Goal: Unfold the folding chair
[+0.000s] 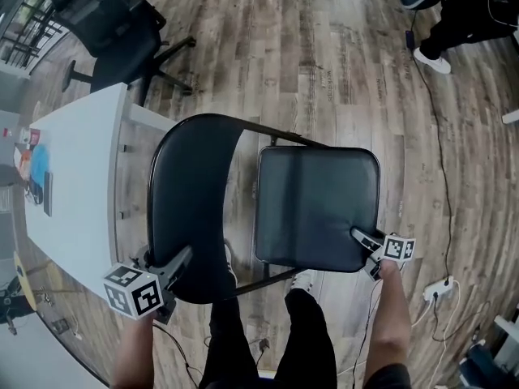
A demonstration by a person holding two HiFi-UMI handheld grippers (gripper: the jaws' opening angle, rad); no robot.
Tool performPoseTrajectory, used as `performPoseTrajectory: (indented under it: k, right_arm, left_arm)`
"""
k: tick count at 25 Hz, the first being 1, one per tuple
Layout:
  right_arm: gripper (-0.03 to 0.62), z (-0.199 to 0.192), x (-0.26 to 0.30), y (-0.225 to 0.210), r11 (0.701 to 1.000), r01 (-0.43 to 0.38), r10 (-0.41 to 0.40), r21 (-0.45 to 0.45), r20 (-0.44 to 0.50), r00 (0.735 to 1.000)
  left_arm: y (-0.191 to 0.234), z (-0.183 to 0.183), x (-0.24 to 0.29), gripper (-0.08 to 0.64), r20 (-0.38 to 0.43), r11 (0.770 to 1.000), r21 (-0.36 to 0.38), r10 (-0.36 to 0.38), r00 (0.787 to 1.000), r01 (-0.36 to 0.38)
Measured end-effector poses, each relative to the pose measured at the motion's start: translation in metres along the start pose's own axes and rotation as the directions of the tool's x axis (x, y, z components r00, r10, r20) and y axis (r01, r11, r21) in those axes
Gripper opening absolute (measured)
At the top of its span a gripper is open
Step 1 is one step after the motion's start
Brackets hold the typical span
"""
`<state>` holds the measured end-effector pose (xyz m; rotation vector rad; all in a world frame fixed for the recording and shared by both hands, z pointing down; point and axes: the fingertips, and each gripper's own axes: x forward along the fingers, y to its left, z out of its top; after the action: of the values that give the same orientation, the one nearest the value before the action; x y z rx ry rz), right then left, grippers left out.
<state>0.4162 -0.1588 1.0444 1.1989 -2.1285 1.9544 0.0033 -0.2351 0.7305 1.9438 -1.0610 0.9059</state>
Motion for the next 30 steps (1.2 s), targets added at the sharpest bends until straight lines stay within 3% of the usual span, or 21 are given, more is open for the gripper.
performPoseTrajectory:
  k: [5, 12, 16, 19, 22, 25, 30]
  right_arm:
    - [0.359, -0.001, -0.014, -0.031, 1.0, 0.008, -0.008, 0.019, -0.007, 1.0]
    - [0.373, -0.001, -0.014, -0.057, 0.999, -0.013, 0.013, 0.033, -0.007, 1.0]
    - [0.373, 0.005, -0.021, -0.066, 0.999, -0.028, 0.028, -0.036, -0.009, 1.0]
    - [0.373, 0.012, -0.033, -0.067, 0.996, 0.022, -0.022, -0.086, 0.006, 1.0]
    - [0.373, 0.022, -0.066, -0.064, 0.989, 0.124, -0.117, -0.079, 0.089, 0.989]
    - [0.371, 0.036, -0.106, -0.031, 0.97, 0.211, -0.181, -0.124, 0.213, 0.96]
    - [0.366, 0.025, -0.153, 0.099, 0.949, 0.156, -0.074, -0.275, 0.286, 0.955]
  left_arm:
    - [-0.036, 0.001, 0.012, 0.176, -0.005, 1.0, 0.01, 0.008, 1.0, -0.008]
    - [-0.076, 0.006, 0.023, 0.173, 0.031, 0.997, 0.014, -0.071, 0.997, 0.071]
    - [-0.077, 0.01, 0.023, 0.175, 0.043, 0.996, -0.015, -0.083, 0.996, 0.084]
    - [-0.077, 0.013, 0.022, 0.175, 0.067, 0.995, -0.05, -0.084, 0.994, 0.088]
    - [-0.068, 0.009, 0.014, 0.167, 0.125, 0.986, -0.139, -0.077, 0.989, 0.095]
    - [-0.064, 0.01, -0.008, 0.167, 0.161, 0.978, -0.189, -0.057, 0.985, 0.088]
    - [-0.067, -0.001, -0.053, 0.158, 0.17, 0.984, -0.176, 0.025, 0.985, 0.006]
